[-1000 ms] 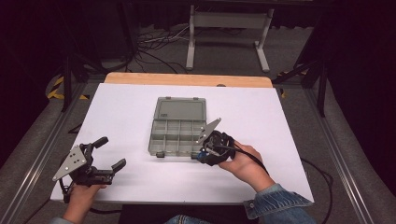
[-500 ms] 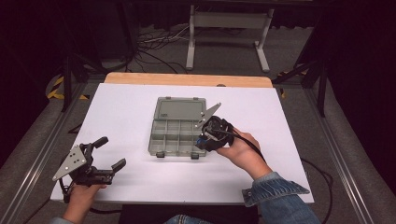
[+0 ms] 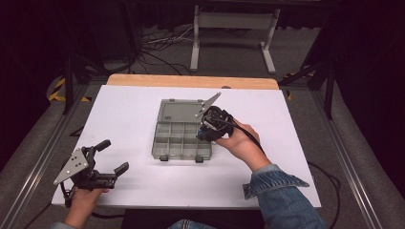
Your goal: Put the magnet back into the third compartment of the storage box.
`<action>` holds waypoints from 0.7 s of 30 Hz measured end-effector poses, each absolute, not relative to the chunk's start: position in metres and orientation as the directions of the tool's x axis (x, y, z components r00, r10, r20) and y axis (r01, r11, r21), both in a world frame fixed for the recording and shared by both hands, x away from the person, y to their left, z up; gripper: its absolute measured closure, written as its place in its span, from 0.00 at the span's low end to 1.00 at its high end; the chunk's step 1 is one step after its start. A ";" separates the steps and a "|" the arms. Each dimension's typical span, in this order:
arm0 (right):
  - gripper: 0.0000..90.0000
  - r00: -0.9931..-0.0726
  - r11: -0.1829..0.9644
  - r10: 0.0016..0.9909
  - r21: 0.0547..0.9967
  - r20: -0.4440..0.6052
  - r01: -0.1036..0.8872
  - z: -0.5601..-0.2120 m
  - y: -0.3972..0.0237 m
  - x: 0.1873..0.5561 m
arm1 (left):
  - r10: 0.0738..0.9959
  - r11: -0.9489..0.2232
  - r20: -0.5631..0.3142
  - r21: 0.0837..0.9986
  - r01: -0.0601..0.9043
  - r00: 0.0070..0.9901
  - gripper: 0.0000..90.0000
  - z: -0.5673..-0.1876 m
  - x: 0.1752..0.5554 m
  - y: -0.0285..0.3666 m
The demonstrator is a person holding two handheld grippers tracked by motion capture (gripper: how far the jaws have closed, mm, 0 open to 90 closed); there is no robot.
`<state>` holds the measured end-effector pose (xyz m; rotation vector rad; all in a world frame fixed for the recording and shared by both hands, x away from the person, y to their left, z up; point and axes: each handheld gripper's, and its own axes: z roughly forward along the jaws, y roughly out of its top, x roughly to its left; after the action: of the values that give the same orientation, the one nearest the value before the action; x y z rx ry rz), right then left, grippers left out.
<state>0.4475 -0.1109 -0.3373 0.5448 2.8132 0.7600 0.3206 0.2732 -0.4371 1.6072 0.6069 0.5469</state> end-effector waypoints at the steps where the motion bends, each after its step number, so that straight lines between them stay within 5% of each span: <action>1: 0.69 -0.917 0.803 0.393 0.514 -0.073 0.303 -0.337 -0.110 0.449 | 0.664 -0.092 0.006 0.993 0.073 0.748 0.01 -0.437 0.321 0.273; 21: 0.69 -0.899 0.789 0.434 0.505 -0.057 0.349 -0.345 -0.097 0.484 | 0.662 -0.089 0.004 0.993 0.074 0.750 0.01 -0.437 0.320 0.273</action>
<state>0.4841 -0.0966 -0.3445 0.6195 2.8087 0.7435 0.3203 0.2731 -0.4367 1.6065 0.6045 0.5432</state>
